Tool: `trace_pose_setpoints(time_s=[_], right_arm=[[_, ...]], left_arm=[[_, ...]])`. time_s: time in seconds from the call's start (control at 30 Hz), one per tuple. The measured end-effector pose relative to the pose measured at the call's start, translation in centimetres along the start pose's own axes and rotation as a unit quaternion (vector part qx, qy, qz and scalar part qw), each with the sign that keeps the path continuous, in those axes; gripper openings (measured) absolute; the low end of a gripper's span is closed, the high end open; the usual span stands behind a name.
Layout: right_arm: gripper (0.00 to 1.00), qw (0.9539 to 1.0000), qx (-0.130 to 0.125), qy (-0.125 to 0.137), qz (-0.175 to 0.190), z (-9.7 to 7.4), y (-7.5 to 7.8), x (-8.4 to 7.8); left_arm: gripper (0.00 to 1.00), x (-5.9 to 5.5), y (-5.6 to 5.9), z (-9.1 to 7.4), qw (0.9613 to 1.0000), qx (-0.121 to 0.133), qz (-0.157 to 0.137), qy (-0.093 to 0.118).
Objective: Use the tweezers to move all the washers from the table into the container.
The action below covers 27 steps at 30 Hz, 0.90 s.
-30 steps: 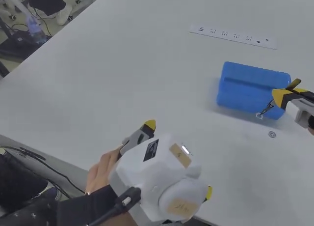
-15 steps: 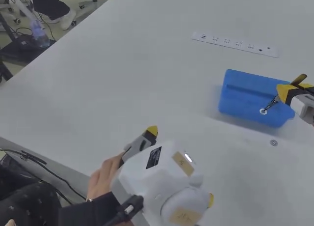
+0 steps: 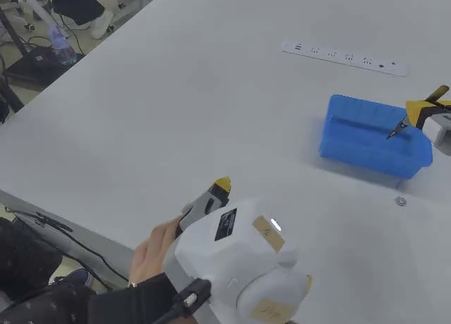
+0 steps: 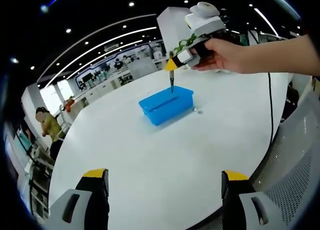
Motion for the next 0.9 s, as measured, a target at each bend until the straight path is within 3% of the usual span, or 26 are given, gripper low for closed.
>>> trace_pose_setpoints(time_s=[0.23, 0.73, 0.9], right_arm=[[0.02, 1.0000, -0.004, 0.002, 0.003, -0.6, 0.3, -0.1], [0.02, 0.9973, -0.064, 0.025, 0.027, -3.7, 4.8, -0.1], [0.02, 0.9956, -0.082, 0.030, 0.033, -4.3, 5.6, -0.3]], left_arm=[[0.96, -0.1, 0.0, 0.0, 1.0000, -0.001, 0.000, -0.004], [0.96, -0.1, 0.2, 0.1, 1.0000, -0.003, 0.005, -0.005], [0.95, -0.2, 0.2, 0.2, 0.9999, -0.003, 0.006, -0.009]])
Point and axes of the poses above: the centre of the closed fingertips' face, and the gripper's own axes: z roughly forward along the fingers, y roughly to its right, x roughly out of its top, the point moved 6 cm from there along -z, roughly backward along the fingers, and after that the axes turned 10 degrees about z, right-handed, at the moved point
